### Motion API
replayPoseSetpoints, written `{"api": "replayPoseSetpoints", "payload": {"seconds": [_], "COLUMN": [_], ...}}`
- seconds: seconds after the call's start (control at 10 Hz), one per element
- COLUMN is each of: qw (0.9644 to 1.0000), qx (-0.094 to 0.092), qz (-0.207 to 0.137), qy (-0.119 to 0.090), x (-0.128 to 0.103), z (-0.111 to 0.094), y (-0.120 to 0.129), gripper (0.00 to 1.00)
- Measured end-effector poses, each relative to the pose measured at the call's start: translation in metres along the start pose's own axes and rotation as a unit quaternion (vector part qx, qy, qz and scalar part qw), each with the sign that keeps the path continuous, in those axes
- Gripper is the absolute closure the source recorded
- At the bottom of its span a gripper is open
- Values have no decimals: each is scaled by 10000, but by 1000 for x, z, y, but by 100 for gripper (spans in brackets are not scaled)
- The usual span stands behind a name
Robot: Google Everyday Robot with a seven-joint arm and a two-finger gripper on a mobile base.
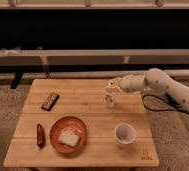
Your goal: Stand the bottle upright
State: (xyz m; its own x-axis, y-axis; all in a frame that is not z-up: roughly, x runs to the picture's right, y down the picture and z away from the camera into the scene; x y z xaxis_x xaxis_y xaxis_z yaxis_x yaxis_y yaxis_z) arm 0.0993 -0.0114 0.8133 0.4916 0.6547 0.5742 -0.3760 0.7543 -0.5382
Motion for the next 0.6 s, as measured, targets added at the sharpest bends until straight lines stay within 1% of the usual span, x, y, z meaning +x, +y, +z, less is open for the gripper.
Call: {"api": "replayPoseSetpoints", "payload": {"seconds": [0.1,0.3,0.5,0.6], "qw": [10000,10000,9999,9995], "qx": [-5,-35,-117,-215], "qz": [-2,-26,98,161], "qy": [7,40,72,186], "x": [1,3,8,10], "z": [0,2,-2,-3], "y": [0,2,-1,-3], "gripper": [20,20,20,20]}}
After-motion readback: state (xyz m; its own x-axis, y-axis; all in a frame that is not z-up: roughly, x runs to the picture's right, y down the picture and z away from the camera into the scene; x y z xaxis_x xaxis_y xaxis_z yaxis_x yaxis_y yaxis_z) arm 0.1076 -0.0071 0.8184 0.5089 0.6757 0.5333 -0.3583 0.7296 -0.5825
